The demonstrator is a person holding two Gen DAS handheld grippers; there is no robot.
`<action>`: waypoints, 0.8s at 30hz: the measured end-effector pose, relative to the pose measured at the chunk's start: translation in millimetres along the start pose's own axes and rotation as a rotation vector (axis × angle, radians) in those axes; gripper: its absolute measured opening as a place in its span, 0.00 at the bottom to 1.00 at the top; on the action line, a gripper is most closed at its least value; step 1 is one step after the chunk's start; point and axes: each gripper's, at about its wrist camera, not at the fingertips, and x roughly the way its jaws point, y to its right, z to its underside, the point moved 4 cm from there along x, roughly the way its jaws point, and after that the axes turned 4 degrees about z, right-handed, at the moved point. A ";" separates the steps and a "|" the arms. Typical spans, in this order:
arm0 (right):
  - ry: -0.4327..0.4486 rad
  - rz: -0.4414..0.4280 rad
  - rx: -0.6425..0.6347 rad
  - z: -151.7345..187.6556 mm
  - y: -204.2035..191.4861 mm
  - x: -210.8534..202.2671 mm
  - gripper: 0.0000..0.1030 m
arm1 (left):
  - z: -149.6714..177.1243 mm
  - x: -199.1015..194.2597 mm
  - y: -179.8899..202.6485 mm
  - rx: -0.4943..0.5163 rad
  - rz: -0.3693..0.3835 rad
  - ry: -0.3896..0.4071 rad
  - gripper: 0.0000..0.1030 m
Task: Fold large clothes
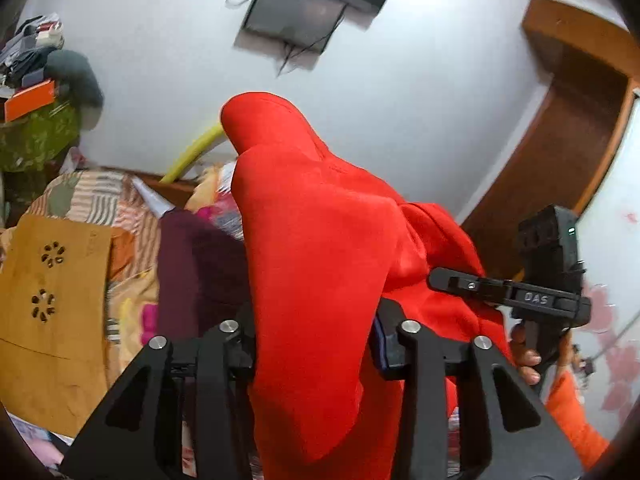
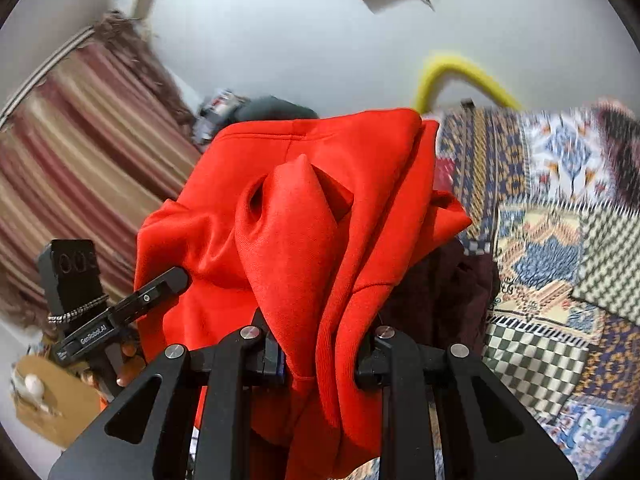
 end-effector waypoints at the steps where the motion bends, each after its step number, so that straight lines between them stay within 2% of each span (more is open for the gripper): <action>1: -0.011 0.030 -0.003 1.3 7.5 14.4 0.19 | 1.9 11.8 -11.4 -0.013 -0.022 -0.023 0.42; 4: -0.036 0.151 -0.028 9.9 31.7 58.4 0.20 | 18.3 68.6 -62.1 -0.094 -0.141 -0.133 0.45; 5: -0.033 0.180 -0.041 12.8 39.0 68.8 0.22 | 24.6 80.3 -76.7 -0.122 -0.153 -0.151 0.52; 8: -0.009 0.181 -0.068 7.1 42.3 69.2 0.27 | 29.6 78.8 -92.9 -0.179 -0.094 -0.097 0.61; 9: -0.006 0.187 -0.082 6.2 41.9 65.3 0.28 | 30.5 74.2 -93.8 -0.181 -0.098 -0.085 0.67; 12: -0.012 0.245 -0.126 7.0 37.4 58.0 0.40 | 37.4 64.7 -85.1 -0.111 -0.191 -0.084 0.80; 14: -0.005 0.302 -0.167 10.7 35.2 48.3 0.53 | 43.3 59.7 -75.6 -0.062 -0.242 -0.084 0.83; 17: 0.024 0.377 -0.186 15.7 43.2 32.8 0.66 | 52.8 47.0 -64.1 -0.014 -0.312 -0.085 0.87; 22: 0.001 0.420 -0.146 23.5 57.8 15.3 0.69 | 73.7 28.2 -50.6 0.011 -0.353 -0.083 0.89; 24: 0.019 0.448 -0.152 26.6 55.1 1.0 0.69 | 84.1 21.9 -40.2 0.033 -0.373 -0.101 0.90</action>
